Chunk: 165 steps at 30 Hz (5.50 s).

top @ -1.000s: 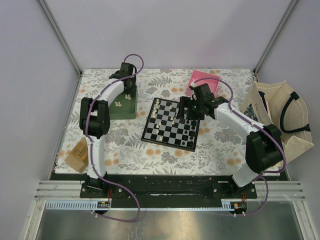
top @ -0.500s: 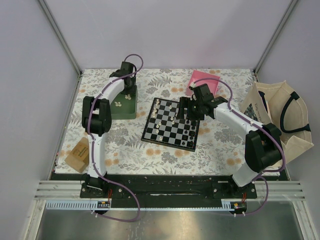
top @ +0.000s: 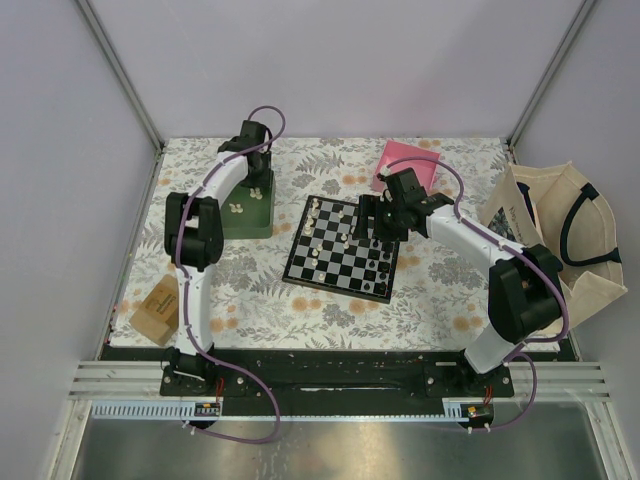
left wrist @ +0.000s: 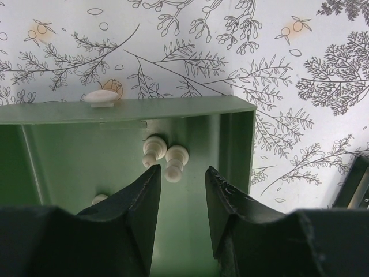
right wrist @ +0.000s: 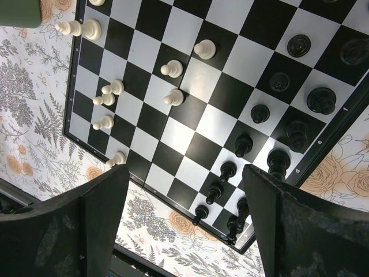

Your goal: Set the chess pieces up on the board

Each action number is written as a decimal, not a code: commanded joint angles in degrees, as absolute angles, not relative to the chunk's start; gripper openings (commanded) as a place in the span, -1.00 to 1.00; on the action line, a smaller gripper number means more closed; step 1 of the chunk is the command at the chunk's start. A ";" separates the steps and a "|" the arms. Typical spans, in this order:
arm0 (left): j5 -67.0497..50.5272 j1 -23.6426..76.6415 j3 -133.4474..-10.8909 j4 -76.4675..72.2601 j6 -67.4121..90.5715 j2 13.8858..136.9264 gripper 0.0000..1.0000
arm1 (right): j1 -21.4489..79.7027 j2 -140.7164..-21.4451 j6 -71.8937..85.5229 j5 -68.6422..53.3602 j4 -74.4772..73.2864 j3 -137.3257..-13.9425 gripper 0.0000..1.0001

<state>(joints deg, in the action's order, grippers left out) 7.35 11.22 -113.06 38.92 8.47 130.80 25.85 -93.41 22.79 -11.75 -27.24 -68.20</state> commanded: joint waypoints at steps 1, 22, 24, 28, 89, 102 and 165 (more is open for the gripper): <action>6.24 10.72 -117.15 40.16 8.53 132.45 -0.19 | 25.49 -93.60 22.06 -13.27 -26.54 -69.87 0.78; 7.03 10.46 -117.77 40.87 8.17 133.15 -0.27 | 25.31 -94.04 22.15 -13.71 -26.63 -70.14 0.78; 7.29 10.37 -117.77 40.96 8.09 133.15 -0.29 | 25.31 -94.13 22.15 -13.80 -26.63 -70.14 0.78; 7.56 10.28 -117.77 40.96 7.91 133.24 -0.32 | 25.31 -94.48 22.24 -13.88 -26.63 -70.31 0.78; 2.81 32.34 -79.98 32.08 16.00 104.68 -0.94 | 25.31 -93.78 22.94 -14.77 -25.75 -69.34 0.77; 4.13 32.70 -83.23 31.81 15.56 107.93 -0.94 | 25.22 -93.60 22.68 -14.77 -25.66 -69.43 0.77; 6.24 10.20 -106.61 36.48 10.90 124.71 0.32 | 25.14 -93.25 22.24 -14.59 -26.45 -69.34 0.77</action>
